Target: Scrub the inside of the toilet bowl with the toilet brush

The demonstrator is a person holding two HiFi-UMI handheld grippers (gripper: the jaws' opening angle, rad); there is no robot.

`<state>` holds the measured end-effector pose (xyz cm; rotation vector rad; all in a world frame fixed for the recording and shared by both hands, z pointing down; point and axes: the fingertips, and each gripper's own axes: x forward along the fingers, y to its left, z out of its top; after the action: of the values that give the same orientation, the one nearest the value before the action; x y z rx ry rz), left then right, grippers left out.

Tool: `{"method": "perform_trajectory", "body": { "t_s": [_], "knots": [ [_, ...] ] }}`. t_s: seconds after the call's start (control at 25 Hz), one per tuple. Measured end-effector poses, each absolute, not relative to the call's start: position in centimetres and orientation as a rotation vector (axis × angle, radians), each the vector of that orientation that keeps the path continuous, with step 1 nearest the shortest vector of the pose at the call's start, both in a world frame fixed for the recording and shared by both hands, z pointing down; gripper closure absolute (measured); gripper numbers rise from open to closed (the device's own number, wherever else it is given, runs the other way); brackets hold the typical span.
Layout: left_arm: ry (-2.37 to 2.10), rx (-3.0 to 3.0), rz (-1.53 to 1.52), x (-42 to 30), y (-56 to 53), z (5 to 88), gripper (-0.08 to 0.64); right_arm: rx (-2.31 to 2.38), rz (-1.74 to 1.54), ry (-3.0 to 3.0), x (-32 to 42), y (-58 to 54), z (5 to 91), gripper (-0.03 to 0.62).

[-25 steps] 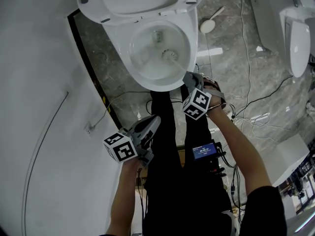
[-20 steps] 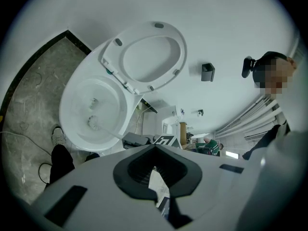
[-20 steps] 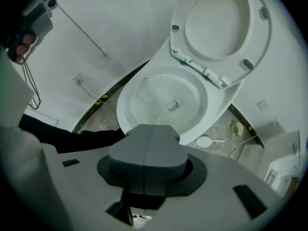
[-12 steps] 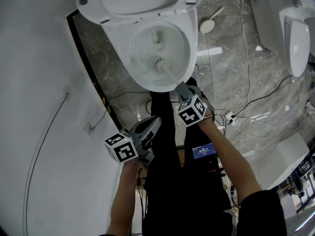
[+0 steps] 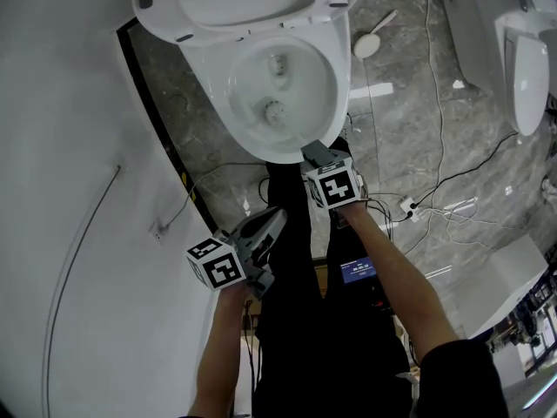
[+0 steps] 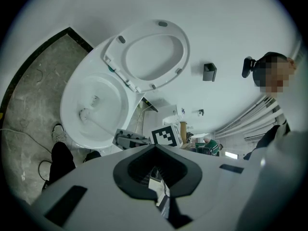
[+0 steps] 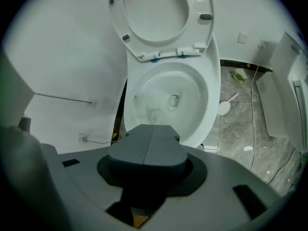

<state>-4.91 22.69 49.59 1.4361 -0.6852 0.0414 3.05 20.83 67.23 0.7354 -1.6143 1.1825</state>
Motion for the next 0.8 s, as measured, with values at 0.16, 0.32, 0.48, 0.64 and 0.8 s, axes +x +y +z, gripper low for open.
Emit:
{"method": "perform_trajectory", "body": {
  "t_s": [0.16, 0.32, 0.48, 0.64, 0.8],
  "knots": [
    [-0.69, 1.424, 0.04, -5.0, 23.0, 49.9, 0.549, 0.776, 1.303, -1.633, 2.3, 20.1, 68.3, 0.431],
    [-0.684, 1.417, 0.042, -4.7, 23.3, 50.2, 0.549, 0.816, 1.379, -1.625, 2.0, 18.6, 68.8, 0.432],
    [-0.681, 1.411, 0.051, -4.7, 23.6, 50.5, 0.549, 0.831, 1.426, -1.628, 1.3, 16.7, 69.3, 0.431],
    [-0.676, 1.418, 0.057, -4.6, 23.5, 50.4, 0.549, 0.85, 1.46, -1.636, 0.7, 14.2, 70.1, 0.431],
    [-0.682, 1.426, 0.066, -5.0, 23.3, 50.4, 0.549, 0.862, 1.447, -1.64, 0.4, 11.4, 70.6, 0.431]
  ]
}}
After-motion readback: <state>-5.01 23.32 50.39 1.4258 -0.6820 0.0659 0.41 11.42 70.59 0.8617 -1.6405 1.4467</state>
